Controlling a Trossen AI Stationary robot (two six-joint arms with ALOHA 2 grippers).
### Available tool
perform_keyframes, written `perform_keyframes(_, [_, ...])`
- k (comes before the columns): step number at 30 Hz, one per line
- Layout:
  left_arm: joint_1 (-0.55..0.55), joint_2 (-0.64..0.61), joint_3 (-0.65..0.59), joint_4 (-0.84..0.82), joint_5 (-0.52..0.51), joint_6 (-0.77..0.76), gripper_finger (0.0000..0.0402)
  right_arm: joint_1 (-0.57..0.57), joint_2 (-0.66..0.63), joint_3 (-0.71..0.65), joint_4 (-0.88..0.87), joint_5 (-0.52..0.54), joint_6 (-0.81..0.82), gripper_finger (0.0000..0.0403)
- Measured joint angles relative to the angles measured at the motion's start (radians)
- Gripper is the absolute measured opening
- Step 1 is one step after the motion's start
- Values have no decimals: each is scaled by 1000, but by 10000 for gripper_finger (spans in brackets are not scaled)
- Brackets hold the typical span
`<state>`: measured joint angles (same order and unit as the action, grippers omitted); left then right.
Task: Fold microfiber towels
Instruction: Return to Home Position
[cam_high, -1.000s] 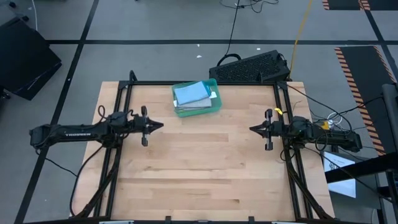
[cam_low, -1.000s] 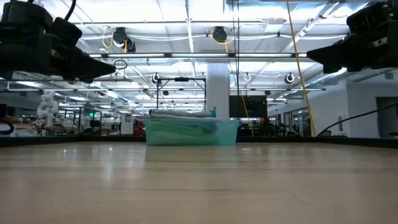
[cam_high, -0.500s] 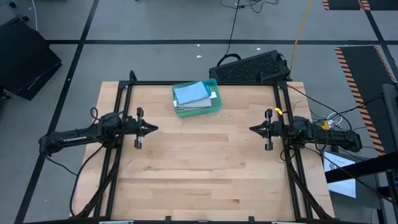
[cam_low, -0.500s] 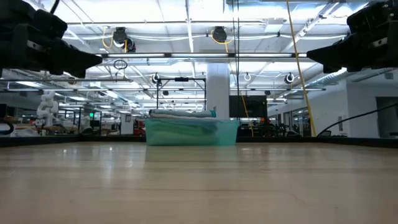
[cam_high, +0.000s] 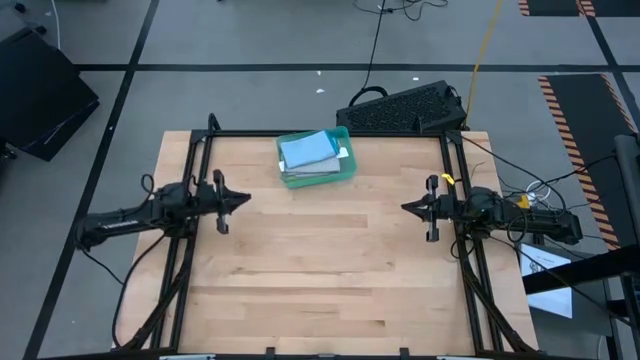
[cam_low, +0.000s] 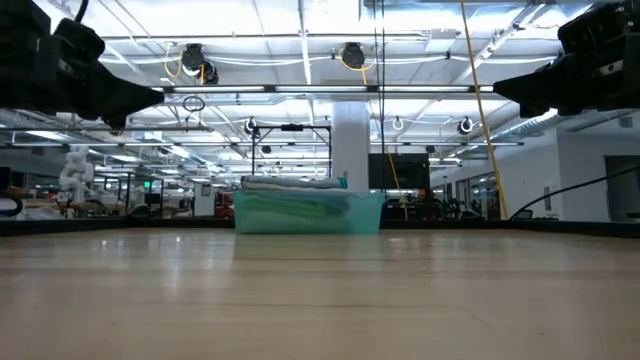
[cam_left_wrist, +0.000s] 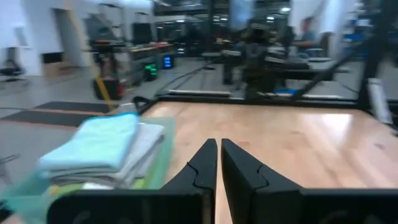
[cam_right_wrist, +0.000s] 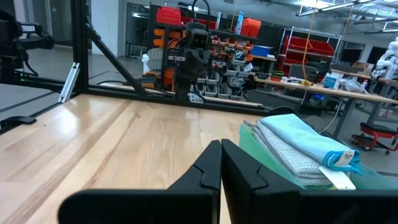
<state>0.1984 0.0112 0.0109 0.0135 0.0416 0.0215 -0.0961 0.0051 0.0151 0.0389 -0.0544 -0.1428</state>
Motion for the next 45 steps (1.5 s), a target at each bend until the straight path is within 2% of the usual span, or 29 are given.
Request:
perform_keyframes(2, [-25, 0, 0, -1, -45, -5, 26, 0, 0, 0, 0, 0, 0, 2])
perform_keyframes(14, [-212, 0, 0, 5, -108, 59, 26, 0, 0, 0, 0, 0, 0, 2])
perform_keyframes(17, [-220, 0, 0, 9, -133, 85, 26, 0, 0, 0, 0, 0, 0, 2])
perform_keyframes(33, [-220, 0, 1, 6, -125, 111, 26, 0, 0, 0, 1, 0, 0, 2])
perform_keyframes(45, [-219, 2, 0, 13, -138, 84, 26, 0, 0, 0, 1, 0, 0, 2])
